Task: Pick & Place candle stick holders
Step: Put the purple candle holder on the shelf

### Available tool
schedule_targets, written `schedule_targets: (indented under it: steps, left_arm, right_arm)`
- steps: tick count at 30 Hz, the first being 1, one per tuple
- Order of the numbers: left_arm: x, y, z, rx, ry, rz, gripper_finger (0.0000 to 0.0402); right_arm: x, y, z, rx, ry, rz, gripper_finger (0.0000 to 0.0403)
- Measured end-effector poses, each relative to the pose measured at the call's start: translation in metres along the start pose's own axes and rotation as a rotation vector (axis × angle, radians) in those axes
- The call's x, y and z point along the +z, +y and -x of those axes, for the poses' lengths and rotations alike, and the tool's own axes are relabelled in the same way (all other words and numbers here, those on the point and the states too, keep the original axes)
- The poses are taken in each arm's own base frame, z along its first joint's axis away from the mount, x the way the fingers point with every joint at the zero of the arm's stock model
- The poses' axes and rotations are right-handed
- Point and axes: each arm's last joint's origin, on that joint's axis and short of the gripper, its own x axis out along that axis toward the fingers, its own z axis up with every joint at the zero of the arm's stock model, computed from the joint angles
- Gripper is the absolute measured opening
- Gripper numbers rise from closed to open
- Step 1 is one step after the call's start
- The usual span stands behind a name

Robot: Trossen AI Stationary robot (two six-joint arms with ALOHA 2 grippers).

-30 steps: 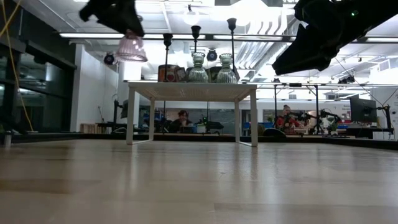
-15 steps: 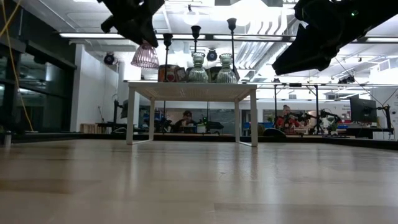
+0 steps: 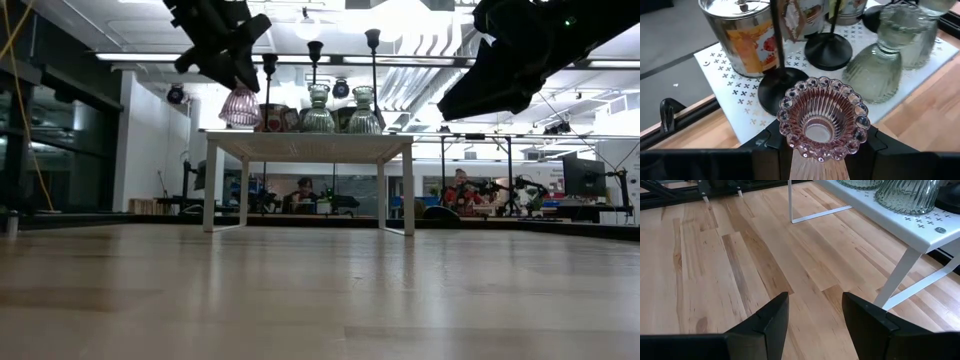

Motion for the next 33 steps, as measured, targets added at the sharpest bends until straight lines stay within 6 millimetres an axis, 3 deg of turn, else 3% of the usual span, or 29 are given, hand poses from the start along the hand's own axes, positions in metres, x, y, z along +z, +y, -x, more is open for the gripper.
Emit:
schedule_targets:
  steps: [10, 23, 33]
  left_arm:
    - [0.005, 0.015, -0.011, 0.010, 0.047, 0.018, 0.0124]
    - [0.000, 0.005, -0.029, 0.046, 0.052, -0.019, 0.0124]
    - [0.001, 0.005, -0.030, 0.058, 0.044, -0.032, 0.0124]
  right_arm:
    - [0.000, 0.000, 0.000, 0.000, 0.000, 0.000, 0.0176]
    - [0.000, 0.000, 0.000, 0.000, 0.000, 0.000, 0.0176]
    - [0.000, 0.000, 0.000, 0.000, 0.000, 0.000, 0.0176]
